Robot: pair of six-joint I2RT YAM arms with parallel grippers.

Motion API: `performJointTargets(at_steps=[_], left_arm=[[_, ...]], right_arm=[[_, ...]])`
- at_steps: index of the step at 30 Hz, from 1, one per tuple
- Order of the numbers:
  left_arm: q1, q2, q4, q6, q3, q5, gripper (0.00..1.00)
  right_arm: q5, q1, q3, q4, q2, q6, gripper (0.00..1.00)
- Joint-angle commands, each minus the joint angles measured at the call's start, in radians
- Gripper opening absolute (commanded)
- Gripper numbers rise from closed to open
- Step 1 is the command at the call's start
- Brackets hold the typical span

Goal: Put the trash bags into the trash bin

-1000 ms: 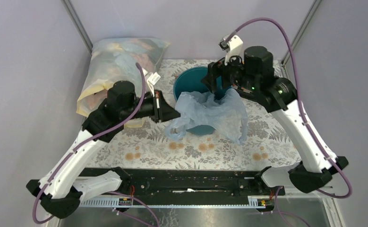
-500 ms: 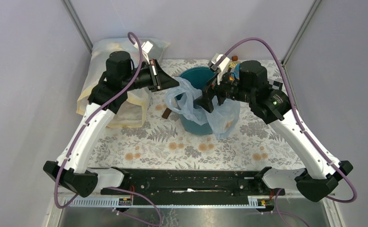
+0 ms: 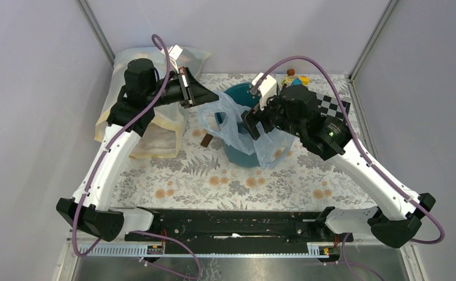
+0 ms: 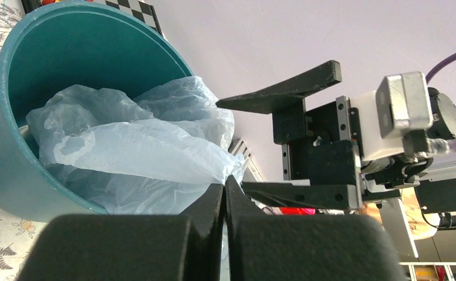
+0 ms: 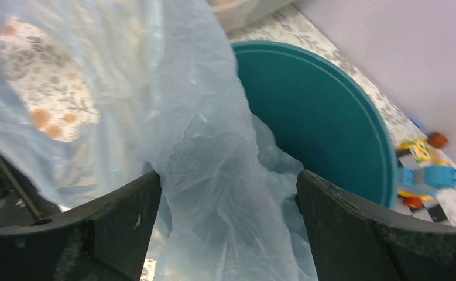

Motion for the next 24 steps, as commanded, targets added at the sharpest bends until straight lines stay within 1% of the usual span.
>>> performJointTargets(at_steps=[1, 4, 6, 9, 13, 18, 21, 24], left_arm=[[0.02, -0.014, 0.058, -0.003, 0.019, 0.041, 0.0], [0.027, -0.014, 0.038, 0.017, 0.019, 0.04, 0.0], [0.032, -0.017, 0.014, 0.034, 0.019, 0.028, 0.0], [0.039, -0.024, -0.026, 0.068, 0.019, 0.007, 0.0], [0.044, -0.025, -0.052, 0.09, 0.019, -0.005, 0.0], [0.05, -0.031, -0.076, 0.112, 0.02, -0.026, 0.0], [0.051, -0.036, -0.093, 0.126, 0.019, -0.035, 0.0], [0.052, -0.043, -0.11, 0.139, 0.015, -0.046, 0.0]], right_arm=[[0.193, 0.013, -0.01, 0.026, 0.0, -0.001, 0.9], [0.298, 0.013, -0.008, 0.028, -0.006, 0.021, 0.85], [0.384, 0.014, -0.006, 0.029, -0.013, 0.032, 0.83], [0.488, 0.014, -0.001, 0.032, -0.028, 0.049, 0.83], [0.591, 0.014, 0.005, 0.027, -0.057, 0.08, 0.87], [0.74, 0.013, 0.04, -0.085, -0.068, 0.15, 0.98], [0.836, 0.014, 0.063, -0.176, -0.076, 0.217, 1.0], [0.892, 0.014, 0.075, -0.245, -0.091, 0.289, 1.0]])
